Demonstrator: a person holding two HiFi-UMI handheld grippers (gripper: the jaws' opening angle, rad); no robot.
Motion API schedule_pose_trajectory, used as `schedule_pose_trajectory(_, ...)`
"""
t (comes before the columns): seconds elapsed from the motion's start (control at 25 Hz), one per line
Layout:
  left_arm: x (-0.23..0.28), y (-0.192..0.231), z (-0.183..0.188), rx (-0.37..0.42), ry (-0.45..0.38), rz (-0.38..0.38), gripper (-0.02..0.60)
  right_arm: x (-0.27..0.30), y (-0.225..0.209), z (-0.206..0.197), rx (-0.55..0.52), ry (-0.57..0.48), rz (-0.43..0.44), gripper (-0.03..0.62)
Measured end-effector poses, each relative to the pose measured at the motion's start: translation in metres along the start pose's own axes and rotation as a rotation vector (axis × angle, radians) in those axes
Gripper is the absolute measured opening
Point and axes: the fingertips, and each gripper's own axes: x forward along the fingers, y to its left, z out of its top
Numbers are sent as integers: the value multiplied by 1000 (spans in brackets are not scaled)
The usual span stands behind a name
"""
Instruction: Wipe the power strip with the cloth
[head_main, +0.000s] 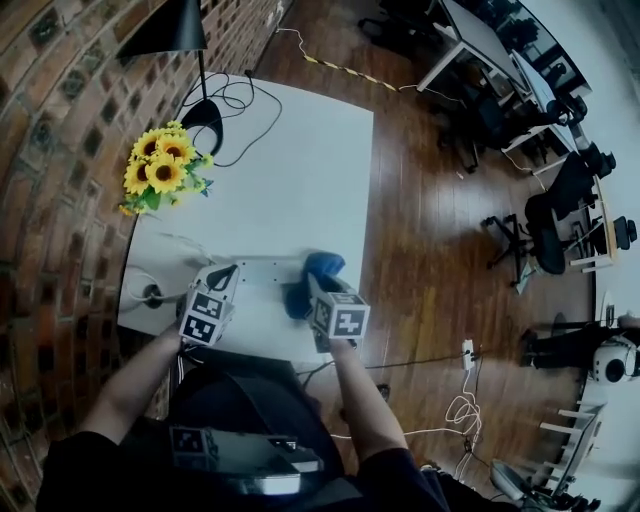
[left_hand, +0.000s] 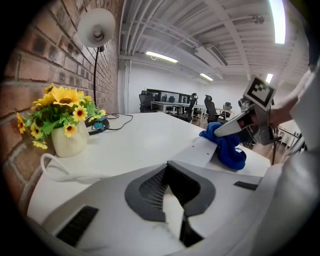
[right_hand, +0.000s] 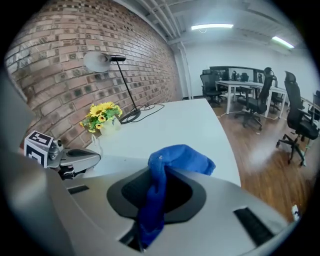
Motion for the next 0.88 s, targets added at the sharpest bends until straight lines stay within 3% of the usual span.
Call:
schedule_pose_trajectory(0.44,3,1,-2,-28,-58,-76,18,3,5,-1,-36,-3,-115,61)
schedule_pose_trajectory(0.88,3,2,-5,-31,-52,-83,18,20,45,2,-69,-23,-20,61)
